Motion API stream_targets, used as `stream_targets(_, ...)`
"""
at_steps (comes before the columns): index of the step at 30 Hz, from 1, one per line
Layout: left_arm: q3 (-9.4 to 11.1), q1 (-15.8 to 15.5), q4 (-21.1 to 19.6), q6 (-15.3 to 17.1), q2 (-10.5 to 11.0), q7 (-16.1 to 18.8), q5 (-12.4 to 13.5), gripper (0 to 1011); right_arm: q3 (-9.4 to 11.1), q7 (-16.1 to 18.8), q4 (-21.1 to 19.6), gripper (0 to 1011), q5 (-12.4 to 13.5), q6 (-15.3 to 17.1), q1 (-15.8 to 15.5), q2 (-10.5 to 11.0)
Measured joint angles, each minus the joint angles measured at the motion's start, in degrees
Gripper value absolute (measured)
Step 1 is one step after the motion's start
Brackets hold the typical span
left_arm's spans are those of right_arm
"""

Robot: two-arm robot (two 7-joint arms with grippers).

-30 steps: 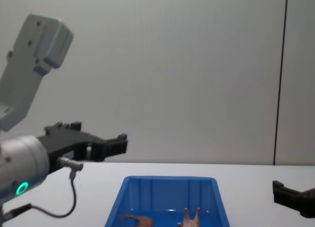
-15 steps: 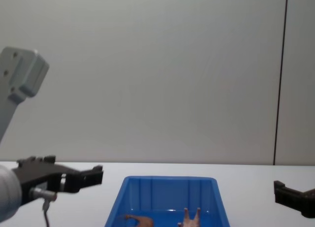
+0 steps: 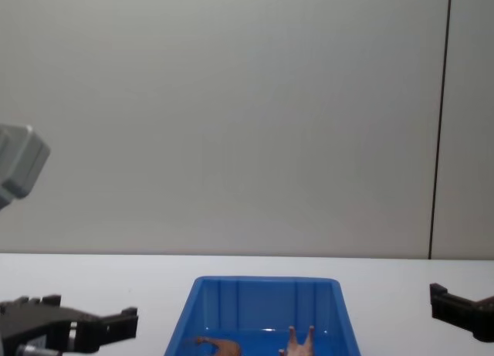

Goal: Pick up the two dolls from the table and place them into the box.

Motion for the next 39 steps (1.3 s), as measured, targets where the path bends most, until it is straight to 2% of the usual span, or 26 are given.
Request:
stream_targets(14,-0.4,1.7,1.2,0.5,0.3,-0.3,-2.1,1003,0.0,0.0,0.0,1001,0.0,0.0,0.0,0.0)
stream_targets(27,-0.5,2.2,3.1,0.6,-0.2,-1.4,-2.9,996,0.0,0.0,0.0,1001,0.0,0.0,0.0,0.0)
stream_targets(32,-0.6,2.2,3.9,0.7,-0.5,-2.0,-3.1,907,0.0,0.0,0.0,1001,0.0,0.0,0.0,0.0)
stream_targets(39,-0.7,2.1,4.7,1.2,-0.8,-2.6,-3.3,708,0.0,0.0,0.0,1001,0.0,0.0,0.0,0.0)
